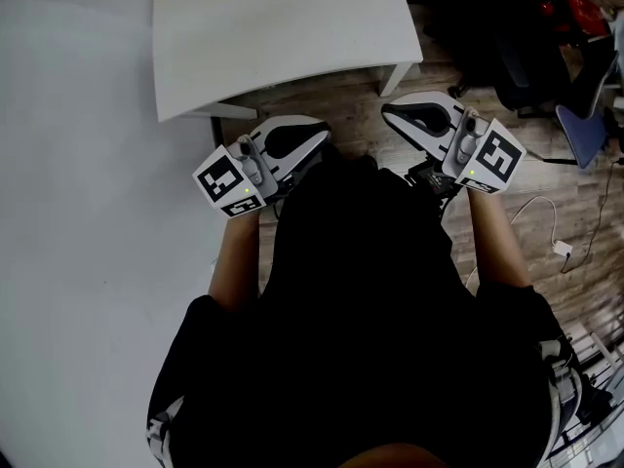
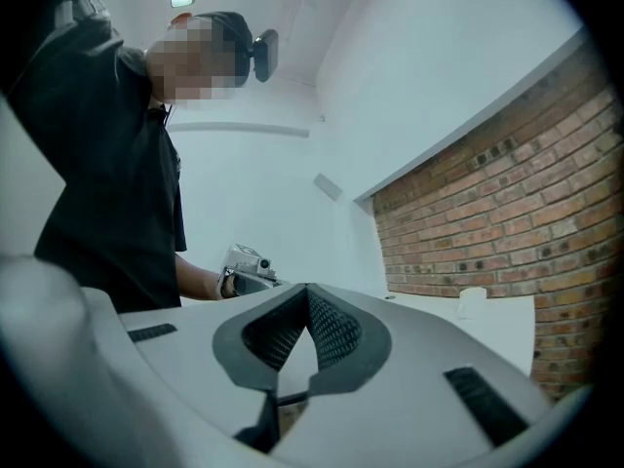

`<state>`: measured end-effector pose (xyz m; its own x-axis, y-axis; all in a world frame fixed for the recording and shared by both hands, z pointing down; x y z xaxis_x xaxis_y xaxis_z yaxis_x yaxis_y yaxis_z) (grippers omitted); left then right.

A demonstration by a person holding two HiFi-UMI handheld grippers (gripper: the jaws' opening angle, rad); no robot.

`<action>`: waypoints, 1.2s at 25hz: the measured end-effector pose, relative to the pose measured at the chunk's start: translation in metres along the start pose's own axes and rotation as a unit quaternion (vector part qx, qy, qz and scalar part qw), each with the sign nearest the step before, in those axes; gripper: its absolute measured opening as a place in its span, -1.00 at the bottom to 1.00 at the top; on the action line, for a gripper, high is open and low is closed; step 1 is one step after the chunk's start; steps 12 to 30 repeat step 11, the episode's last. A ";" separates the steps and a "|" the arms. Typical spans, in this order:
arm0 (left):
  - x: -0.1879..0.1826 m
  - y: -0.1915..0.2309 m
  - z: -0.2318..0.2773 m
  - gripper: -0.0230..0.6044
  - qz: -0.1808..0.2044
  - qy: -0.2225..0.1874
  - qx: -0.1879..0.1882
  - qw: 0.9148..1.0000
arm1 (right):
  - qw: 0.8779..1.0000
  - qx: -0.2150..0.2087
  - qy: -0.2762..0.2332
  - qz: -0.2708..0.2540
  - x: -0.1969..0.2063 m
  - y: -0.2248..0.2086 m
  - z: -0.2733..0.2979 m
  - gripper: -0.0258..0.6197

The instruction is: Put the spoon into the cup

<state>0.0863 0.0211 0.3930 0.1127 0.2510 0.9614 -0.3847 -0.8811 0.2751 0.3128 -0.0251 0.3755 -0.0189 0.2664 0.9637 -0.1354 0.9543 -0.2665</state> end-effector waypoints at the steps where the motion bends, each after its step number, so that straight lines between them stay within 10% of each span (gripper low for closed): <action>1: -0.002 -0.001 -0.002 -0.87 0.006 0.002 -0.001 1.000 | 1.000 0.003 -0.002 -0.004 -0.001 0.001 -0.002 -0.90; 30: -0.024 -0.002 -0.007 -0.87 0.036 0.002 -0.011 0.999 | 1.000 0.003 -0.003 -0.018 -0.006 0.005 -0.008 -0.90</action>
Point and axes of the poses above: the fingertips, and each gripper's own axes: z forward along the fingers, y to its left, x out of its underside, the point moved 8 cm from there along -z, backward along the fingers, and after that the axes turned 5 degrees about z, right-handed, at the moved point
